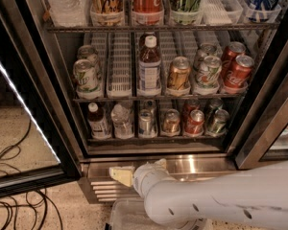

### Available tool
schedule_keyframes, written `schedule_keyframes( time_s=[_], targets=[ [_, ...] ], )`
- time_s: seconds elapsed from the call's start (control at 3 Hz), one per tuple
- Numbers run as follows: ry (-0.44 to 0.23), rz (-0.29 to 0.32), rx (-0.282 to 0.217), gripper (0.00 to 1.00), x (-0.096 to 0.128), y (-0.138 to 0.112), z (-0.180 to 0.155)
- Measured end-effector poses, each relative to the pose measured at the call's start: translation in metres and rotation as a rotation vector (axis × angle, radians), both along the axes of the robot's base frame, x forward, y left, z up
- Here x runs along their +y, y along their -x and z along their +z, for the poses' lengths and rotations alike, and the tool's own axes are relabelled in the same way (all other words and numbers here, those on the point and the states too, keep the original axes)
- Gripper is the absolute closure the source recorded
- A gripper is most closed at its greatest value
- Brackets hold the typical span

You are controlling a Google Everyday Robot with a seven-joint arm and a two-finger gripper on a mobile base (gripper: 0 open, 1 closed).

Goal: Pick redbull can from bottom shelf of fridge

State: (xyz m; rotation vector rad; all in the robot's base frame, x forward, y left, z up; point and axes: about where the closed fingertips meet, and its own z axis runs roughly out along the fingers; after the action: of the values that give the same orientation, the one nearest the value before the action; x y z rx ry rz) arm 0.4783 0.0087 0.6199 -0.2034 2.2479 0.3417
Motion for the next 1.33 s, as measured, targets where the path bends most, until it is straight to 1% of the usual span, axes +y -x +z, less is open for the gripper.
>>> schedule_keyframes(
  time_s=[0.33,0.67,1.0,1.33],
  targets=[
    [-0.035,0.010,-0.014,0.00,0.011,-0.009,-0.011],
    [-0.093,0.000,-0.019,0.00,0.041,-0.019,-0.048],
    [-0.099,-0.049,-0.044,0.00,0.057,-0.030,-0.079],
    [-0.061,-0.153,-0.115,0.00,0.049,-0.050,-0.083]
  ],
)
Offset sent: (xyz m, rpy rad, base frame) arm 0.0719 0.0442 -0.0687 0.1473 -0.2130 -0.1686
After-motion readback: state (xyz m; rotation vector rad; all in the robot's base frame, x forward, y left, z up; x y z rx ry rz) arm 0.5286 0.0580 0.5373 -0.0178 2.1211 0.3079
